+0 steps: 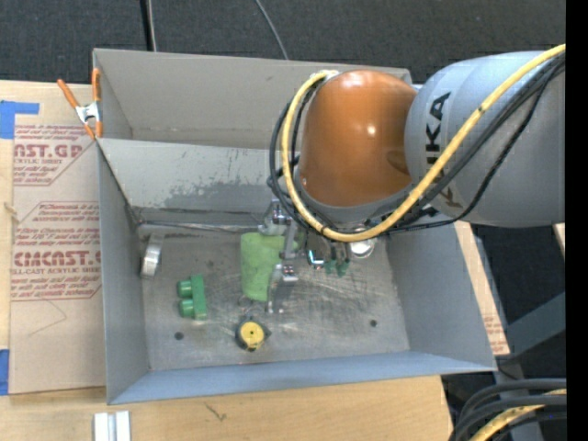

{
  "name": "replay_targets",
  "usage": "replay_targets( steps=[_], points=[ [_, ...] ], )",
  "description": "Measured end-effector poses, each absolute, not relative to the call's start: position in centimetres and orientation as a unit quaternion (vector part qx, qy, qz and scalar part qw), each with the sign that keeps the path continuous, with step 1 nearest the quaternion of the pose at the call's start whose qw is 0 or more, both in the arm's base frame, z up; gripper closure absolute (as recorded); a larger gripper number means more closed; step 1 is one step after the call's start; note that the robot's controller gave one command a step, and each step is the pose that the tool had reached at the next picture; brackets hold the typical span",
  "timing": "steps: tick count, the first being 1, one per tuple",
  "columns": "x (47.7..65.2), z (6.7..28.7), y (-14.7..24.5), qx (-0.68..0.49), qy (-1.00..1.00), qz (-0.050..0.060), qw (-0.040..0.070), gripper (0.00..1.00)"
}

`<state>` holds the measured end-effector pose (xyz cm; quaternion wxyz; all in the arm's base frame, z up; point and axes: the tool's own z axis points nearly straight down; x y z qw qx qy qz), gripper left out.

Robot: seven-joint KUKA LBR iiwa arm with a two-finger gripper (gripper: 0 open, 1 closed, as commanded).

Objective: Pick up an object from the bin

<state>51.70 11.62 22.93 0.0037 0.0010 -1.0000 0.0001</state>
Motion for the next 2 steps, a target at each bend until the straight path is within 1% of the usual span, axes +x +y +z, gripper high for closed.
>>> replay_targets(
  steps=[1,2],
  points=[
    [52.5,14.0,6.7,0.253,-0.967,0.0,0.002,0.0],
    [55.8,10.6,4.3,0.258,-0.966,0.0,0.0,0.0]
  ],
)
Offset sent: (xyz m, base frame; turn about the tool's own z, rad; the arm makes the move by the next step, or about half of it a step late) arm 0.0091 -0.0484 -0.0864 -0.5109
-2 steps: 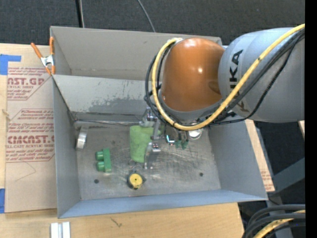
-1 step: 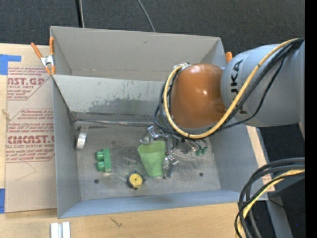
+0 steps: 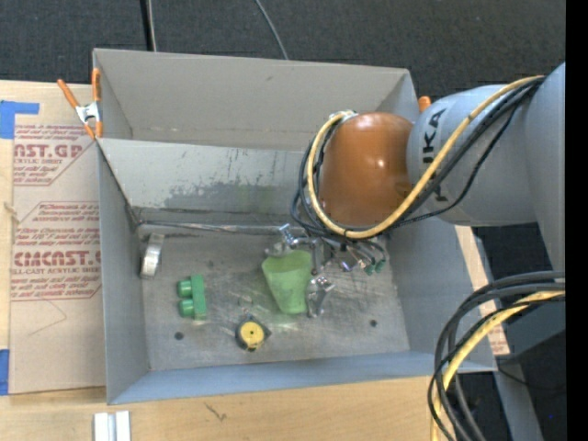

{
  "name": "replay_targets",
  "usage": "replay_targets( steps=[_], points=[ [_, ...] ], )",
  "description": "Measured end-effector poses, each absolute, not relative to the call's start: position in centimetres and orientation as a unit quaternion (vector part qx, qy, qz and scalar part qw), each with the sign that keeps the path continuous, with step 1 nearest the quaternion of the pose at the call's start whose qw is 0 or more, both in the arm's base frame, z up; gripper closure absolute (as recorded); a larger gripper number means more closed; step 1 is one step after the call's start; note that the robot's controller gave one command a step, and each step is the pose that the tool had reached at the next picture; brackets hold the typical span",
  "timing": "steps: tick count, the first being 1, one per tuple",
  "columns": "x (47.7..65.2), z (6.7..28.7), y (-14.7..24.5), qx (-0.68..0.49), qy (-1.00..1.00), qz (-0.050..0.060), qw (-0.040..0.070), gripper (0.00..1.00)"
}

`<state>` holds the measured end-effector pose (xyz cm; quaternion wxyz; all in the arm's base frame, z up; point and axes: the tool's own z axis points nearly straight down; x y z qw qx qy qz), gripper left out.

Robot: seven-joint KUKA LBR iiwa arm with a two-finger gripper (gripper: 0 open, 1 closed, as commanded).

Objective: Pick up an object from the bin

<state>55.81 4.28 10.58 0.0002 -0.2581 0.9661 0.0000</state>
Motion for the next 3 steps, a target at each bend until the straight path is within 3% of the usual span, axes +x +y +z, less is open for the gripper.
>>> replay_targets(
  steps=[1,2,3],
  points=[
    [55.7,10.8,4.5,-0.259,0.966,0.001,0.001,1.0],
    [54.9,19.1,4.1,-0.257,0.966,-0.001,0.005,1.0],
    [57.8,23.7,0.4,-0.572,0.82,-0.001,0.002,1.0]
  ],
)
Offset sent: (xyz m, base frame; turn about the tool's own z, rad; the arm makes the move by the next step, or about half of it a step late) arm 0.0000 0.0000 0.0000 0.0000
